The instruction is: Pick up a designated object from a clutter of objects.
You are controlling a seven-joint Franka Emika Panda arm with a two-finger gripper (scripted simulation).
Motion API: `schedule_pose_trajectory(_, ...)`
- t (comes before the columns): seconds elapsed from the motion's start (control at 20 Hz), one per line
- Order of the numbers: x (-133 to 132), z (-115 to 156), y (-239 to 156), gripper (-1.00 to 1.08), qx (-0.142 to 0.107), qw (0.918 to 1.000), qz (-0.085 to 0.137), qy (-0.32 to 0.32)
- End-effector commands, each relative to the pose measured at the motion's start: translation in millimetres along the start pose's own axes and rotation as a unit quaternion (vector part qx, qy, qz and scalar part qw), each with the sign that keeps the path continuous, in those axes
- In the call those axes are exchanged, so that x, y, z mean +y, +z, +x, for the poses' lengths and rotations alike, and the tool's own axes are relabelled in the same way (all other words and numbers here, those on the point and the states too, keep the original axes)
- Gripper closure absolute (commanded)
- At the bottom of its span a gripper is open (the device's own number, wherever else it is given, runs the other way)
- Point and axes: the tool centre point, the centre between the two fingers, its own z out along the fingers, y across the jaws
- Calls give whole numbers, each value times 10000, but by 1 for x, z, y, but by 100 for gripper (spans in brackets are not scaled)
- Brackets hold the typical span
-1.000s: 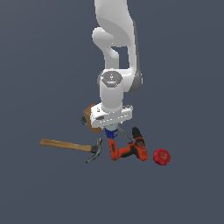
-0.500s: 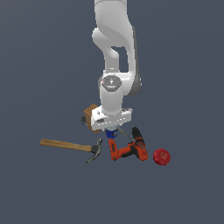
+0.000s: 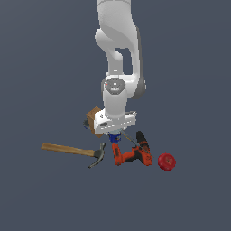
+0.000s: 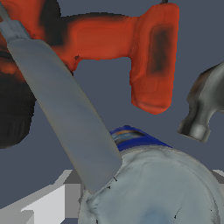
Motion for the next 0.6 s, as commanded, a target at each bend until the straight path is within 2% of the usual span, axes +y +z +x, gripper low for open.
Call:
schedule_pose_trajectory(0.0,0,-1,-2,108,0,10000,0,5)
schedule_pose_trajectory(0.55,-15,-8,-43,108,-8,10000,0,6)
